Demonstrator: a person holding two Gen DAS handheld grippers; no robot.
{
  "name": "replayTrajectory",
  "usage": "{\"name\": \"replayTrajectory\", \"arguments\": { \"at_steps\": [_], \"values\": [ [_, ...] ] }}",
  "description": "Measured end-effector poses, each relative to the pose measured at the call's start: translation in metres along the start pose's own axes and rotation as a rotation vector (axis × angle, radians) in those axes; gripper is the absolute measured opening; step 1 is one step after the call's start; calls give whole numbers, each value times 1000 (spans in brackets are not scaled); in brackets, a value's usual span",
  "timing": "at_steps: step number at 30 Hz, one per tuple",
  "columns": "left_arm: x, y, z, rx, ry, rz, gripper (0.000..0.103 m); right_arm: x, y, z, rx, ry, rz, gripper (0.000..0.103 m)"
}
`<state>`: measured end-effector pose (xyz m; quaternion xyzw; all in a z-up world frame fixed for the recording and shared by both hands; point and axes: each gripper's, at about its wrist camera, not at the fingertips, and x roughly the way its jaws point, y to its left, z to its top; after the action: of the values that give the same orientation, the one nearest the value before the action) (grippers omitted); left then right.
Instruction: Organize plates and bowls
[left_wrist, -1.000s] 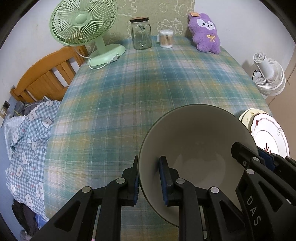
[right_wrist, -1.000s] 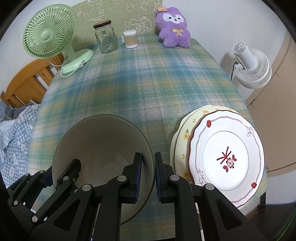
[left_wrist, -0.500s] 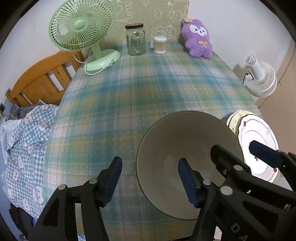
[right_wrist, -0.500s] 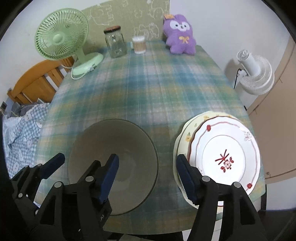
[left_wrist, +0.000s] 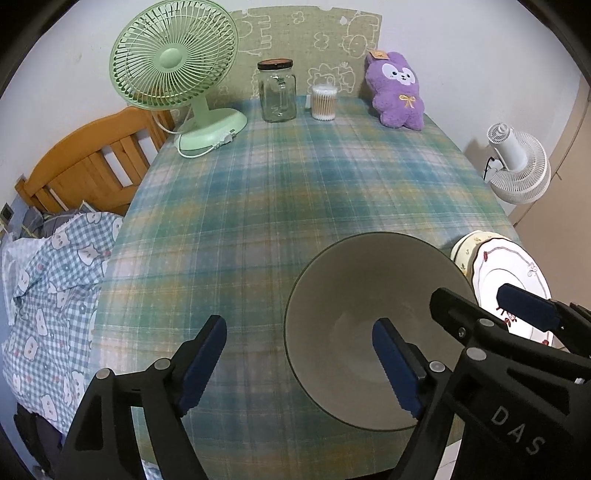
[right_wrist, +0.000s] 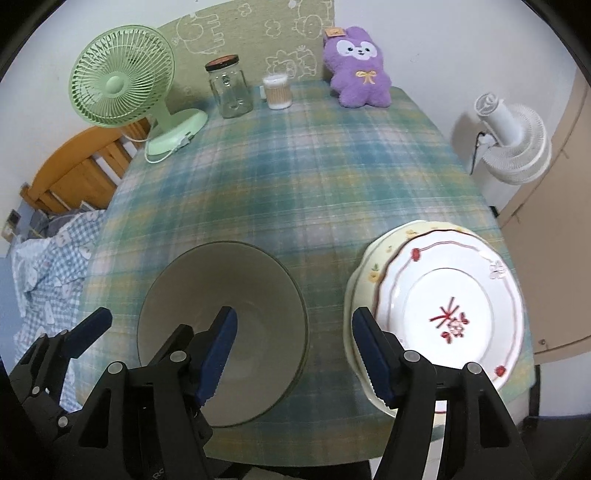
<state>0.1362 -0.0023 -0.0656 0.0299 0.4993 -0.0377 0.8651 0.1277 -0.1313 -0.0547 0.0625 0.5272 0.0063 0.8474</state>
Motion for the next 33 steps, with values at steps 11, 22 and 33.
{"name": "replayTrajectory", "arguments": {
  "at_steps": [11,22,33],
  "values": [
    [30,6,-4,-42,62,-14,80,38,-9,1,32,61,18,68],
    [50,0,-7,-33,114,-36,67,65,-6,0,46,123,58,57],
    [51,-9,-5,28,125,-61,47,66,4,1,20,153,76,40]
  ]
}}
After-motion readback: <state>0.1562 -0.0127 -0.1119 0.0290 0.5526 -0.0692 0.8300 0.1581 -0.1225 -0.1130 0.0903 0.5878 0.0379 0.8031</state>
